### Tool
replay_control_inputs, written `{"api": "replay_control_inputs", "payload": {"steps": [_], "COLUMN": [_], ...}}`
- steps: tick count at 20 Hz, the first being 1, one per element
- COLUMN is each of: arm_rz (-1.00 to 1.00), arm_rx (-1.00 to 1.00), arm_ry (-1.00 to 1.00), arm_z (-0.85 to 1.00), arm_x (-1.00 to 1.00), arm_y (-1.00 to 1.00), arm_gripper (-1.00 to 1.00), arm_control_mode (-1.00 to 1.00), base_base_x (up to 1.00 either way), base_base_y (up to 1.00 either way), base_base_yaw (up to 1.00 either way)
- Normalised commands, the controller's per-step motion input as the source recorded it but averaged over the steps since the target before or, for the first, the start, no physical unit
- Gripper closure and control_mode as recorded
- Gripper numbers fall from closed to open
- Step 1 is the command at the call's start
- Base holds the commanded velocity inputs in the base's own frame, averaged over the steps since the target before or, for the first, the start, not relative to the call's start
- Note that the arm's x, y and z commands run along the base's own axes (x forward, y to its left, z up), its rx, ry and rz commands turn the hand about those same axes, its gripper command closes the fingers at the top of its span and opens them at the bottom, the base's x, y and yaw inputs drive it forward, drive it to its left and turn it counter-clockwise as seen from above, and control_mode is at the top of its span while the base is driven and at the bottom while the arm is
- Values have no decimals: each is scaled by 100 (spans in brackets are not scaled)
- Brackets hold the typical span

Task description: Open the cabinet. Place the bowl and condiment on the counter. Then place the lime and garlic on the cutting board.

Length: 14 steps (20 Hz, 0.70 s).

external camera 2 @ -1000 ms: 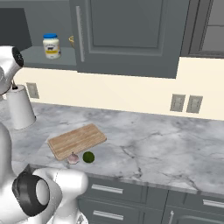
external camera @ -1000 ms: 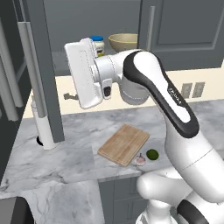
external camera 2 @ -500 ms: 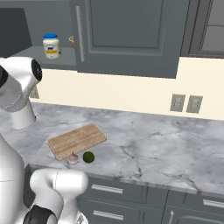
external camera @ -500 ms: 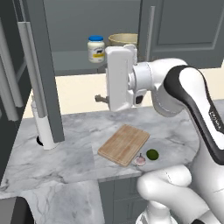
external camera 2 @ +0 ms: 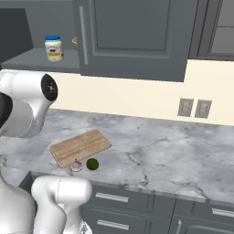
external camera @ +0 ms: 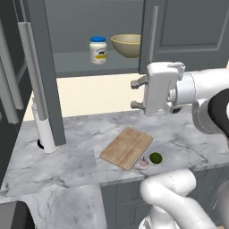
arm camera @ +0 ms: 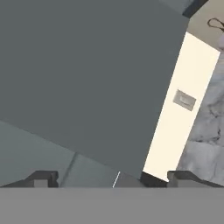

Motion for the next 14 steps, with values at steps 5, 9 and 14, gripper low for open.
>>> {"api": "replay_control_inputs", "payload": {"steps": [5,9,14], "arm_rz": [-13,-17,-23], "arm_rx": [-35,-31,-19], "arm_ry": [-42,-33,-28], "arm_z": [1,8,9], "arm_x": [-14,-4,-6], "arm_y": [-16,-27,-48], "arm_gripper": [-100,-100,-100], "arm_control_mode": [-100,-100,-100], "base_base_x": [0,0,0], "base_base_y": [0,0,0], "base_base_yaw": [0,0,0]}}
